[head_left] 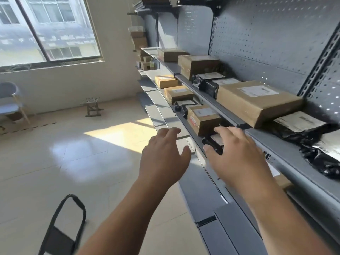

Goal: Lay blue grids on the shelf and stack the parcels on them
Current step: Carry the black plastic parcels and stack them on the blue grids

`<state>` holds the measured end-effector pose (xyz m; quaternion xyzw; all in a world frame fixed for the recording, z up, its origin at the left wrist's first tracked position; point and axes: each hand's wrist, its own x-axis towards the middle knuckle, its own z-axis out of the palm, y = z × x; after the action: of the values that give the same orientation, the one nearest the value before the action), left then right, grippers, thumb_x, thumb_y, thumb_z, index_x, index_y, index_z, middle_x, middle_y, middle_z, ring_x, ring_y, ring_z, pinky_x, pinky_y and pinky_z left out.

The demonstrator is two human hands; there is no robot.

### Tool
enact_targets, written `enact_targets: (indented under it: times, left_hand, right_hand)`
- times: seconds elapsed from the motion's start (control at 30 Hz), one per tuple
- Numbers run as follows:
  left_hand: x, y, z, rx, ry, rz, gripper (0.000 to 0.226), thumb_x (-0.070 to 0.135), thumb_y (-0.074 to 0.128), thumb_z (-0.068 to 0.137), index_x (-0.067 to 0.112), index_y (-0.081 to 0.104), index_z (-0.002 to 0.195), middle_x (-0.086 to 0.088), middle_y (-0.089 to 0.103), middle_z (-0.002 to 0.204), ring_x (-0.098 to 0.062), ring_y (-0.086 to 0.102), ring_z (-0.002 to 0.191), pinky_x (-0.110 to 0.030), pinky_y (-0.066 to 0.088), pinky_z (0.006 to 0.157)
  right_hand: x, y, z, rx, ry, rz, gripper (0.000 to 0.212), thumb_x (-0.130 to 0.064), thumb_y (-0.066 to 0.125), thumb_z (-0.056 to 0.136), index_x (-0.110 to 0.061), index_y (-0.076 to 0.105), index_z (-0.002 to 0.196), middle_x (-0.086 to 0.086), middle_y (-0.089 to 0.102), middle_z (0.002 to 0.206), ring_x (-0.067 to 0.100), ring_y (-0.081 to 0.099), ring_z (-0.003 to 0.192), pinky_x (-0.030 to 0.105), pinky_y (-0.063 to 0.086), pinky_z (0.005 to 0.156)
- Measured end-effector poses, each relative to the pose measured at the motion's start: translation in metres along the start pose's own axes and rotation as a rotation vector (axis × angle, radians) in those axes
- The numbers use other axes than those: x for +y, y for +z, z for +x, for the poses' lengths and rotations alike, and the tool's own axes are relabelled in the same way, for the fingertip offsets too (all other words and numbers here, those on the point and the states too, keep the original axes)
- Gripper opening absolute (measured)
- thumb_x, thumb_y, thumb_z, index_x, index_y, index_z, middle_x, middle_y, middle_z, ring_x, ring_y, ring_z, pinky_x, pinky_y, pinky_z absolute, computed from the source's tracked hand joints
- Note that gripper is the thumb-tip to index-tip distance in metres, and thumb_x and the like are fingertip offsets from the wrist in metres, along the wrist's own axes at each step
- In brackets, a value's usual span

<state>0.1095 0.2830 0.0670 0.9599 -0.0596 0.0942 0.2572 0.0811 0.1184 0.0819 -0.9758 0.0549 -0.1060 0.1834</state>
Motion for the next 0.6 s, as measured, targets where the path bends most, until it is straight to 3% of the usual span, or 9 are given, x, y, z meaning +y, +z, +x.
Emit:
enact_targets:
  times: [0.27,0.6]
  left_hand:
    - [0.025,0.044,0.079,-0.148,0.224,-0.046,0.054,0.049,0.051,0.096,0.037,0.041,0.147,0.009,0.043,0.153,-0.021,0.046,0.135,-0.044,0.041,0.110]
    - [0.129,0.102,0.144,-0.229,0.517,-0.038,0.053,0.053,0.049,0.098,0.037,0.039,0.148,0.009,0.041,0.154,-0.021,0.037,0.142,-0.046,0.032,0.116]
  right_hand:
    - [0.027,-0.006,0.037,0.106,0.256,-0.053,0.057,-0.057,0.046,0.093,-0.034,0.039,0.144,-0.005,0.042,0.148,0.023,0.044,0.130,0.047,0.042,0.104]
    - [0.119,-0.044,0.075,0.264,0.467,-0.092,0.056,-0.053,0.049,0.095,-0.028,0.043,0.145,-0.002,0.047,0.144,0.027,0.046,0.126,0.046,0.046,0.096]
